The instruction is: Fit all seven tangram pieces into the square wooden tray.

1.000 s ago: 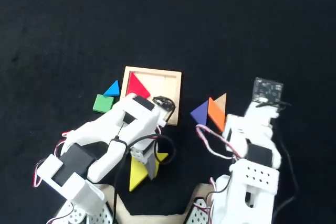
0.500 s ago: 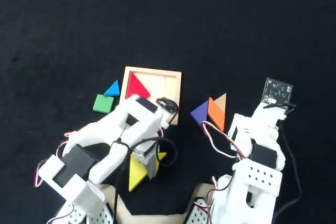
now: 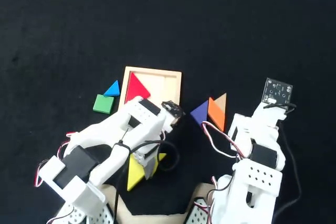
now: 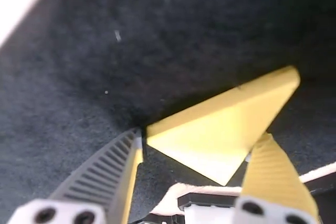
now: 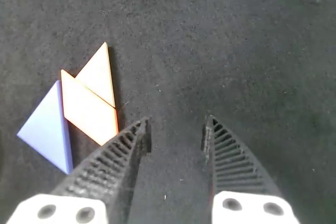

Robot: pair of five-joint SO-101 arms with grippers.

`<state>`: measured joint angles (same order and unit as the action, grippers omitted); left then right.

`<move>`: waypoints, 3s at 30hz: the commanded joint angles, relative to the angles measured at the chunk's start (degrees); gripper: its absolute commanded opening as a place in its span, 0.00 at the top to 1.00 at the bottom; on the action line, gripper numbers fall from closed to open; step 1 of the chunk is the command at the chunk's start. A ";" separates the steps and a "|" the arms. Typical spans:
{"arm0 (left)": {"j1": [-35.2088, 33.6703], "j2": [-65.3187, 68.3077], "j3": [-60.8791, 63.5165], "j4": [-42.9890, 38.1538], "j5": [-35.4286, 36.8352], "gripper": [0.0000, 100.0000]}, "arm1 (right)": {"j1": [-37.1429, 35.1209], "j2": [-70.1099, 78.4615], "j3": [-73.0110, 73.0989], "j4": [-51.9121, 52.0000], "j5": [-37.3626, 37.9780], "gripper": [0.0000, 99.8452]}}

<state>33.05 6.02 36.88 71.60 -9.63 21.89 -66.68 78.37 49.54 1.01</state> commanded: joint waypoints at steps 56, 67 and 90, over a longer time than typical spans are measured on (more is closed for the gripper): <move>-11.21 26.46 -65.45 12.57 -48.88 0.70 | -0.62 -1.27 -2.42 -2.55 0.44 0.83; -11.56 26.73 -66.07 12.48 -54.15 0.75 | -0.62 -1.27 -2.42 -2.55 2.55 0.83; -12.00 26.29 -74.07 19.60 -54.77 0.65 | -0.62 -1.27 -2.33 -2.55 2.46 0.83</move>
<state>21.54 33.63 -33.63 91.38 -64.04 22.24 -66.68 78.37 48.31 3.03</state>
